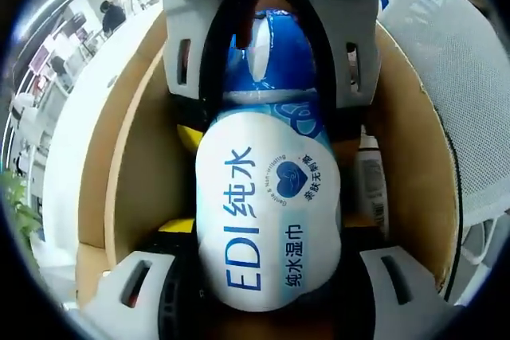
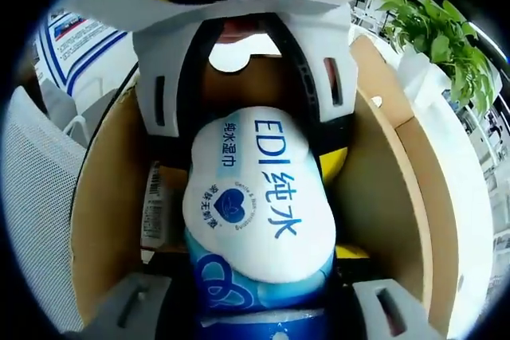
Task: Operate the shoe box by opening the lid, removing the specified soft item, and placing it in the target area until the item is outside and the box remains undamaged.
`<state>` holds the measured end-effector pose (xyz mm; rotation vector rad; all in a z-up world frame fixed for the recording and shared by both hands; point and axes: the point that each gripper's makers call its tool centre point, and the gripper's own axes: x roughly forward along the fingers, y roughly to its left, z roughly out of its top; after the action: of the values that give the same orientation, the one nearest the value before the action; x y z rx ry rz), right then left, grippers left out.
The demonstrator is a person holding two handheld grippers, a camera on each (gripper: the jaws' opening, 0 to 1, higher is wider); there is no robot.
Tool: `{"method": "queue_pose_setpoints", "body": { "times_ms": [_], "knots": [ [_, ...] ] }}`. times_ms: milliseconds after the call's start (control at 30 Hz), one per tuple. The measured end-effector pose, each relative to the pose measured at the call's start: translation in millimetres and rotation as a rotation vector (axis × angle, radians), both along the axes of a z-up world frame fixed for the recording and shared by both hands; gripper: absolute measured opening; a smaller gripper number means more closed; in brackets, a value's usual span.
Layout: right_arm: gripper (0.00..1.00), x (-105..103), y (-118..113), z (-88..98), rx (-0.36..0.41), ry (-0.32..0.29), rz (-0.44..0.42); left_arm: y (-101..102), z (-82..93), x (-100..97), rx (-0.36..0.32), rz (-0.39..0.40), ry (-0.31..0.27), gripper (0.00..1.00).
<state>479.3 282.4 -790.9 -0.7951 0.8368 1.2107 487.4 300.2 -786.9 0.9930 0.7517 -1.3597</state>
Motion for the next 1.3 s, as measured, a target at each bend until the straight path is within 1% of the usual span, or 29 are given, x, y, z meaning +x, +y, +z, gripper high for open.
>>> {"method": "queue_pose_setpoints", "body": {
  "times_ms": [67,233,333,367,400,433,500,633,967,1133,1300],
  "knots": [
    [0.6,-4,0,1.4,0.001,-0.006,0.002,-1,-1.2,-2.4,-0.002,0.004,0.006,0.68],
    [0.58,-12,-2,8.6,-0.001,-0.037,0.016,-3,1.7,-13.9,0.002,-0.015,-0.007,0.68],
    [0.58,-15,-3,15.9,0.009,-0.051,0.029,-5,8.9,-17.5,-0.003,-0.05,-0.031,0.67],
    [0.58,-14,-3,17.4,0.014,-0.053,0.032,-6,11.1,-18.1,-0.007,-0.057,-0.035,0.66],
    [0.57,-13,-2,20.4,0.025,-0.041,0.015,-8,14.7,-17.9,-0.014,-0.074,-0.05,0.63],
    [0.57,-13,-2,22.2,0.03,-0.05,0.023,-6,15.3,-17.4,-0.004,-0.074,-0.059,0.62],
    [0.57,-14,-2,25.0,0.032,-0.047,0.028,-6,18.1,-17.5,-0.013,-0.057,-0.034,0.62],
    [0.56,-17,-1,30.5,0.034,-0.05,0.04,-6,20.9,-20.9,-0.017,-0.055,-0.031,0.62],
    [0.55,-22,-4,51.3,0.056,-0.068,0.047,-8,38.9,-26.0,-0.031,-0.059,-0.036,0.61],
    [0.54,-22,-9,58.6,0.051,-0.089,0.046,-14,46.5,-26.5,-0.034,-0.062,-0.049,0.61],
    [0.54,-24,-14,67.9,0.051,-0.096,0.04,-19,55.4,-28.6,-0.04,-0.069,-0.056,0.61]
  ]
}}
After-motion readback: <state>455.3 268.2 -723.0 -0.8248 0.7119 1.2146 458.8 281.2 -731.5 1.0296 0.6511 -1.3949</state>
